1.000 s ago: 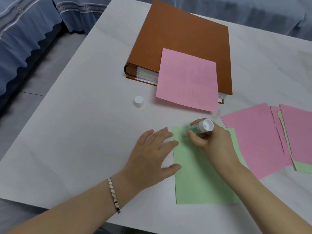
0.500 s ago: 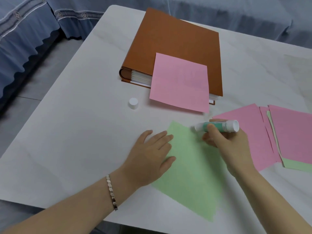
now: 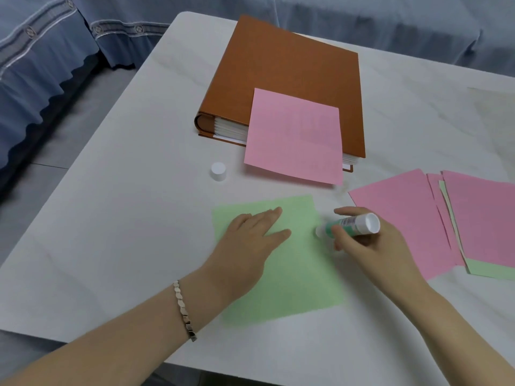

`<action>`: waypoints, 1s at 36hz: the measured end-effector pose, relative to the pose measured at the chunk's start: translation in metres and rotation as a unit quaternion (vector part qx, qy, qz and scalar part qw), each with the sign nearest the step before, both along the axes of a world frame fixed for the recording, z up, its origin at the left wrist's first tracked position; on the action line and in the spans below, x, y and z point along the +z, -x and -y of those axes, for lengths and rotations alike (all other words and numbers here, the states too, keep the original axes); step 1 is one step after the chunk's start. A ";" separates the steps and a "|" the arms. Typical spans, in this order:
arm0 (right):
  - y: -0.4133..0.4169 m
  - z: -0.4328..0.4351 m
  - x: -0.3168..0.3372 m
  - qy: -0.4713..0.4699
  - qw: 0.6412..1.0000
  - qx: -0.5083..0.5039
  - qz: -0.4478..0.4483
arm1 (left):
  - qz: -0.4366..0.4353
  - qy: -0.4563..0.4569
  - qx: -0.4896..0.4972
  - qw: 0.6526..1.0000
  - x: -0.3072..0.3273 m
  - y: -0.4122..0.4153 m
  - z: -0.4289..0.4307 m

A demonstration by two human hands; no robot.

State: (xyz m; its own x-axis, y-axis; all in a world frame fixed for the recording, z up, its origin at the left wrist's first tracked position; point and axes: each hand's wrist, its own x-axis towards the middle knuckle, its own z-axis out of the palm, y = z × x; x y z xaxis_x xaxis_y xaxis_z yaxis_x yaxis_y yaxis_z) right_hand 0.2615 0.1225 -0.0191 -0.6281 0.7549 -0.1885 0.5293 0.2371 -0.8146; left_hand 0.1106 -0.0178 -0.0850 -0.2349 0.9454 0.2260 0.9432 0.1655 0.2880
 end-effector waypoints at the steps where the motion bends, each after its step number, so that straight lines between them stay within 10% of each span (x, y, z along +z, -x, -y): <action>1: -0.001 0.000 -0.001 0.002 1.000 0.003 0.000 | 0.008 0.004 0.002 1.000 0.000 -0.001 -0.002; 36: 0.026 0.000 -0.017 -0.059 0.997 -0.054 0.013 | -0.002 0.002 0.042 0.999 -0.015 -0.005 -0.010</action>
